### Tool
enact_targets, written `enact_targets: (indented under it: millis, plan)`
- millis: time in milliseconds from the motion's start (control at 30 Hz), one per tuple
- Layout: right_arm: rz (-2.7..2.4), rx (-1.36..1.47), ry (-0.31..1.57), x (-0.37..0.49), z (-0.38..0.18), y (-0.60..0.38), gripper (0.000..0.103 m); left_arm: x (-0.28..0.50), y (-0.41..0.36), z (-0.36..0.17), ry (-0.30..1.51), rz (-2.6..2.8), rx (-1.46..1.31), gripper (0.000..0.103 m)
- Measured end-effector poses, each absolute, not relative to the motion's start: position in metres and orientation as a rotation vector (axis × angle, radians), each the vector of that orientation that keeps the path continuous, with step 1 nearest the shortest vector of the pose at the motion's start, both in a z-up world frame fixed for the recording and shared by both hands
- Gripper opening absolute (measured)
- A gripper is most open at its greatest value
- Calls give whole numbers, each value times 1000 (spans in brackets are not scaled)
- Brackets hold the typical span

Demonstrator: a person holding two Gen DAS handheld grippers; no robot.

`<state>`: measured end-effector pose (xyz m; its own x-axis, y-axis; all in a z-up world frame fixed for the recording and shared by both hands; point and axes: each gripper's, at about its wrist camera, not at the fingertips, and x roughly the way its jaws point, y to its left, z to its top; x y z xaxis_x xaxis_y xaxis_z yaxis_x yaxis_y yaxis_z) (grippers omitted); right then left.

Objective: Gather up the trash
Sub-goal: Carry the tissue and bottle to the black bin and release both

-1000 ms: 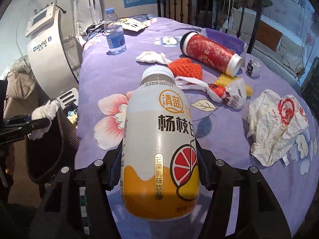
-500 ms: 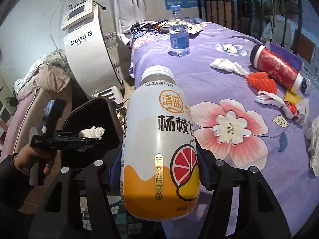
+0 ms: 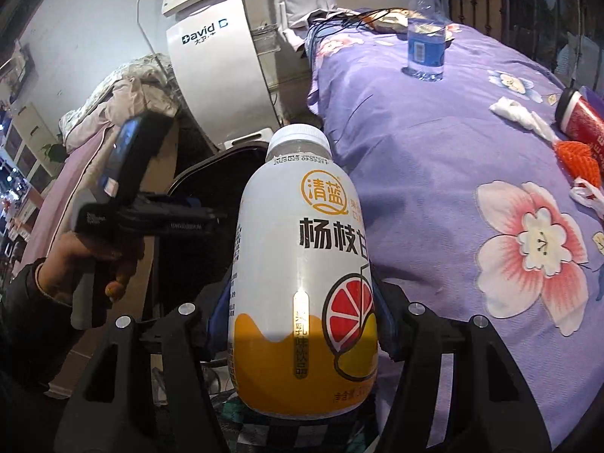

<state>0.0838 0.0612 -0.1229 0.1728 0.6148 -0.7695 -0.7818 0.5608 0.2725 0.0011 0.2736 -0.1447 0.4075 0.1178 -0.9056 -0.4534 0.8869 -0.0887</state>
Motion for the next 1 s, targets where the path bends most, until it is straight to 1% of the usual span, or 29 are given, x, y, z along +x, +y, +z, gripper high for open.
enact_targets:
  millis: [67,233,400,533,667,800,967,1000]
  plan:
    - [1042,-230,1018,81,-131,79,62,-9,282,-125,1020,400,-362,76]
    - [1130,-327,1144,70,-158,133,62,-15,290,-95,933,456,-340,76]
    - [1135,-479,1278,63,-193,183,62,-4,308,-89,897,488,-376,76]
    - [1108,-642,1311,53,-214,213,62,-6,314,-87,893,488,-392,76]
    - [1093,-732,1349,46,-226,232,62,-7,315,-86,885,481,-398,76]
    - [1085,-763,1386,44,-236,240,62,-6,316,-86,879,474,-402,76]
    - [1099,-734,1412,43,-244,245,62,-5,318,-87,875,474,-422,76]
    - [1108,-711,1406,45,-240,241,66,-4,318,-88,877,475,-419,76]
